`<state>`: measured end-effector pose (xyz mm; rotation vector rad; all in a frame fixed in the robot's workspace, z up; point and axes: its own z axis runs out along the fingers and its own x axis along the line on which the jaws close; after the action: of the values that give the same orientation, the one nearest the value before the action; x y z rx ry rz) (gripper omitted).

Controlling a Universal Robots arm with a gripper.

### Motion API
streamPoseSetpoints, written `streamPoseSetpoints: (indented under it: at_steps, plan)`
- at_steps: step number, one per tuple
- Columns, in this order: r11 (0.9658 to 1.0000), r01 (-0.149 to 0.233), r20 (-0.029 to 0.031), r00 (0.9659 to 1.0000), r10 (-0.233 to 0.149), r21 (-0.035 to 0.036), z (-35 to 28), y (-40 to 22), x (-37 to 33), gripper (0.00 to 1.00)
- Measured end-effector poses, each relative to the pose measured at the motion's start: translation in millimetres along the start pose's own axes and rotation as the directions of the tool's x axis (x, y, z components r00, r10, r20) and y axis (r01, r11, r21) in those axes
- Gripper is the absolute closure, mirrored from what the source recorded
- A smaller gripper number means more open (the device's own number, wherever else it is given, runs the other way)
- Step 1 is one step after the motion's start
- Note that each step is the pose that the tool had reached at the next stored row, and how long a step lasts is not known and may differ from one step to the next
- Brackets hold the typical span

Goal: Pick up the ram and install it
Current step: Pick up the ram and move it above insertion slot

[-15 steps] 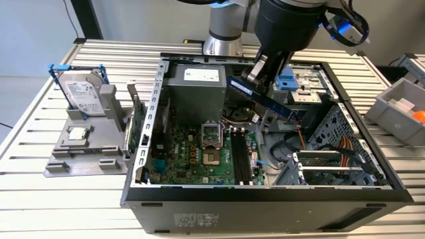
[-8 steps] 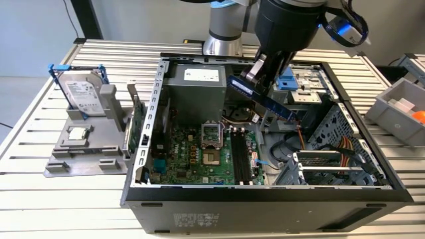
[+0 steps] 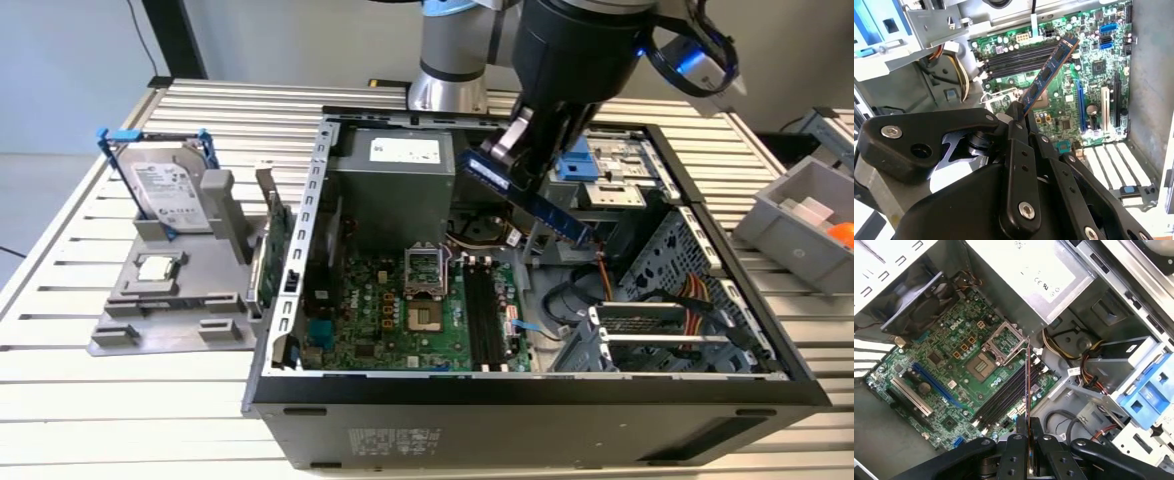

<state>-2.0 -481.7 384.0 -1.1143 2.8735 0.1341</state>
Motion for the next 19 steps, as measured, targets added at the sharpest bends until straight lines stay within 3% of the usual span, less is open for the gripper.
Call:
streamPoseSetpoints:
  at_steps: [11, 19]
  plan:
    - [0.9984, -0.057, 0.0038, 0.9984, 0.057, 0.0046, -0.8, 0.1, -0.1, 1.00]
    - [0.9933, -0.115, 0.0076, 0.9933, 0.115, 0.0093, -1.0, 0.1, -0.1, 1.00]
